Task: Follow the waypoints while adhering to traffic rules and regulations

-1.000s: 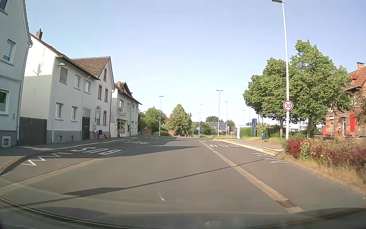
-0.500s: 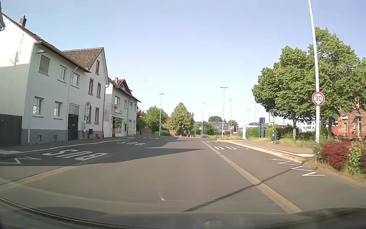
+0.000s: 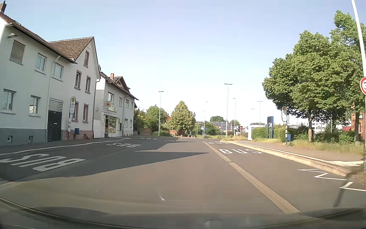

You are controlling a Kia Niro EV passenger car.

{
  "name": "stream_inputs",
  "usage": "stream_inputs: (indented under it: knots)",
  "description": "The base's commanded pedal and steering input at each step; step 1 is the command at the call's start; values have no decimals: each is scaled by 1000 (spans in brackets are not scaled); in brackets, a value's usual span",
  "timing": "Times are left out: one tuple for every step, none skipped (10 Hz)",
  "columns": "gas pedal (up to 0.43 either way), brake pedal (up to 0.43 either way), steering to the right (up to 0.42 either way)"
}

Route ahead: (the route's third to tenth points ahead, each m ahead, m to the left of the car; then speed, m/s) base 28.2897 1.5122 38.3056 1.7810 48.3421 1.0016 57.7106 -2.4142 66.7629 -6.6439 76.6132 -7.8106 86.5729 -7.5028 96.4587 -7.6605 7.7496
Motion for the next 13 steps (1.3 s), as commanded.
stream_inputs:
  knots:
    - [138, 30, -6]
    - [138, 30, -6]
    - [138, 30, -6]
    - [138, 30, -6]
    - [130, 30, -6]
    - [130, 30, -6]
    - [118, 30, -6]
    - [110, 30, -6]
    - [98, 30, -6]
    - [98, 30, -6]
    - [98, 30, -6]
    - [98, 30, -6]
    - [98, 30, -6]
